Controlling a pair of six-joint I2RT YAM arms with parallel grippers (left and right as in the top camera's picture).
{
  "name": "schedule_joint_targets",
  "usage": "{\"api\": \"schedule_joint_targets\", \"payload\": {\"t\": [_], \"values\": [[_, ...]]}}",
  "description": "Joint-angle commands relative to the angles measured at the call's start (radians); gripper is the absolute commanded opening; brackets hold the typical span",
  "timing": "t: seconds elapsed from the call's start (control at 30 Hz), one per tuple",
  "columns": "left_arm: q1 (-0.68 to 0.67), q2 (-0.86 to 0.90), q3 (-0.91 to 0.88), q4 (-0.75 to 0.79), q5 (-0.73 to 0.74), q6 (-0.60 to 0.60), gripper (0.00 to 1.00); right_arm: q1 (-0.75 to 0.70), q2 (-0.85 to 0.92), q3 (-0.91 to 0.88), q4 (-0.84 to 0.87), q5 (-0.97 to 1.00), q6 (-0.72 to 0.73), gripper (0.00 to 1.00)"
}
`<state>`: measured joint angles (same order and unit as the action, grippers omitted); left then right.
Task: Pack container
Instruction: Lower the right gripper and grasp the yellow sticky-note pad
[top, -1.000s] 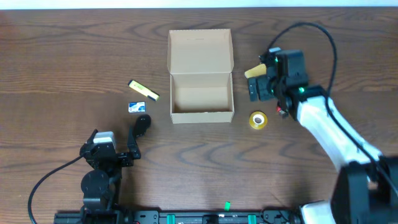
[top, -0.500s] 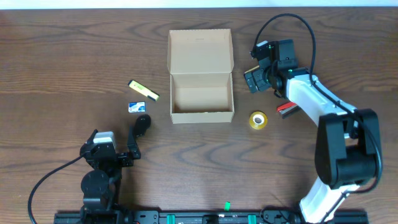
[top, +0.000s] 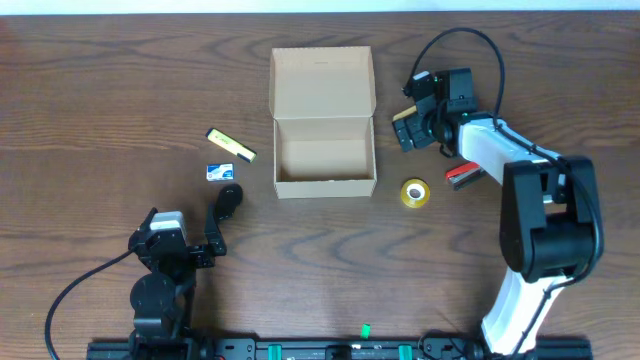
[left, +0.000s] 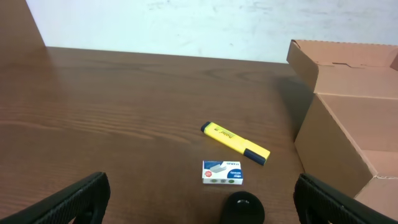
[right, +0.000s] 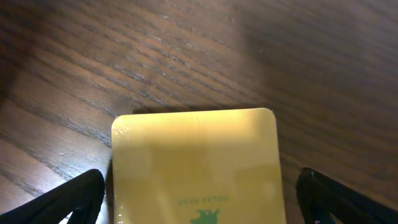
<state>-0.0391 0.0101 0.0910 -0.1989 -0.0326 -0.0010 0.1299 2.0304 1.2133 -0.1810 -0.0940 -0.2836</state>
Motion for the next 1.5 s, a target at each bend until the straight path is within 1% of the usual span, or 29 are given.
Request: {"api": "schedule_joint_targets", "payload": {"t": [0.0,0.4,0.53,0.63,0.77,1.1,1.3,1.47], "values": [[0.006,-0.006,-0.029,-0.008,0.0,-0.006,0.95,-0.007,0.031,0.018,0.014,-0.015,-0.017,0.99],[0.006,-0.006,-0.029,-0.008,0.0,-0.006,0.95,-0.007,0.08,0.018,0.062,-0.017,-0.016,0.99],[0.006,-0.006,-0.029,-0.008,0.0,-0.006,0.95,-0.007,0.098,0.018,0.036,-0.077,0.008,0.99],[0.006,-0.006,-0.029,-0.008,0.0,-0.006,0.95,-0.007,0.098,0.018,0.01,-0.079,0.029,0.99],[0.006,-0.006,-0.029,-0.008,0.0,-0.006,0.95,-0.007,0.098,0.018,-0.066,-0.079,0.029,0.99],[0.006,-0.006,-0.029,-0.008,0.0,-0.006,0.95,-0.007,0.098,0.018,-0.099,-0.064,0.029,0.89],[0.006,-0.006,-0.029,-0.008,0.0,-0.006,0.95,-0.007,0.098,0.018,-0.101,-0.063,0.095,0.8],[0.006,-0.006,-0.029,-0.008,0.0,-0.006,0.95,-0.007,0.094,0.019,-0.101,-0.064,0.137,0.7]]}}
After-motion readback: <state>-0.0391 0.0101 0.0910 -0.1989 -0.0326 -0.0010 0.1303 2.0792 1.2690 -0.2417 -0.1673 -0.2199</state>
